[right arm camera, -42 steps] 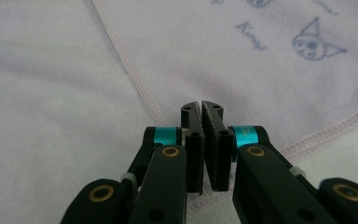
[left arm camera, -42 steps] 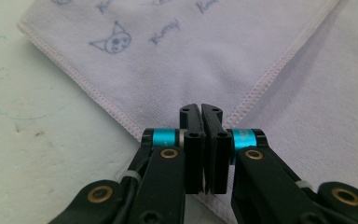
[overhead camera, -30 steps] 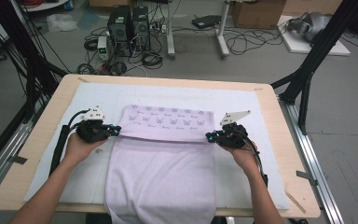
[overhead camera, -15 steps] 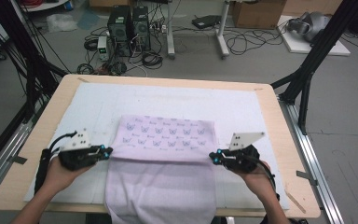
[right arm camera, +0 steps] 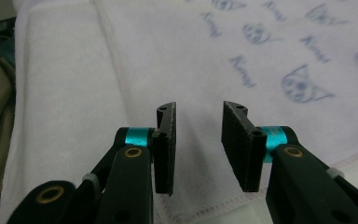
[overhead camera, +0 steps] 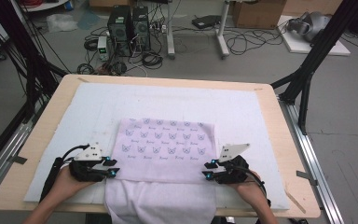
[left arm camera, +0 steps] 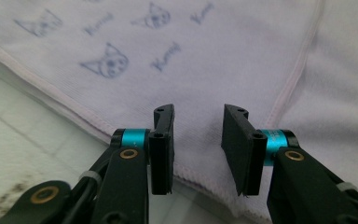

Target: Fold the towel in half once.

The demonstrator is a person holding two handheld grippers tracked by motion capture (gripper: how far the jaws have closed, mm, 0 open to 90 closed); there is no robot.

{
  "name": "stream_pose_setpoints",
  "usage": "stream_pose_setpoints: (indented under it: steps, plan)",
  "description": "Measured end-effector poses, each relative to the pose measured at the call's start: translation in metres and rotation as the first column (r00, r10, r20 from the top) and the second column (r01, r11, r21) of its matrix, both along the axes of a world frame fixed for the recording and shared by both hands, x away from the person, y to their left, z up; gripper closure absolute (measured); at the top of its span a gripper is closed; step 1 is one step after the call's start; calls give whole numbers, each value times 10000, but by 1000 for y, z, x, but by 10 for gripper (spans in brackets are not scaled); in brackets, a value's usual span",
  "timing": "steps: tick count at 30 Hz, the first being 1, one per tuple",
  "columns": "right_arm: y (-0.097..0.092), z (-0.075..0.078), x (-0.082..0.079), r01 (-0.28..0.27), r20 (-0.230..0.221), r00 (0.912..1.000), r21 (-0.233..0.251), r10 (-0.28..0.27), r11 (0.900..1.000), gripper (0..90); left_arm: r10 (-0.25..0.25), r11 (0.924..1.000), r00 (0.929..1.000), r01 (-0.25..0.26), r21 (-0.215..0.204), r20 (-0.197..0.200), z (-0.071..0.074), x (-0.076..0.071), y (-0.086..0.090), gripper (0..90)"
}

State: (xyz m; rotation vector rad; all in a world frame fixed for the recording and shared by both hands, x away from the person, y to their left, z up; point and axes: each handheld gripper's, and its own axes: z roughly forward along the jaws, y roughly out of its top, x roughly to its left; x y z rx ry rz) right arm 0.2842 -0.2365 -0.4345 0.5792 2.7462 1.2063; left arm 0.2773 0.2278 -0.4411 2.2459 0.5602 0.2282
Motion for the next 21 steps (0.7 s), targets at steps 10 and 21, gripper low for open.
stream_pose_setpoints:
  steps: [10,21]
  plan:
    - [2,3,-4,-303,140,9994,-51,304,9995,879,157,9991,9988,-139,-394,468,17,-5,3,879]
    - [-8,45,-48,-665,886,9943,794,594,9946,879,-78,9959,9966,152,-895,818,41,-58,19,881]
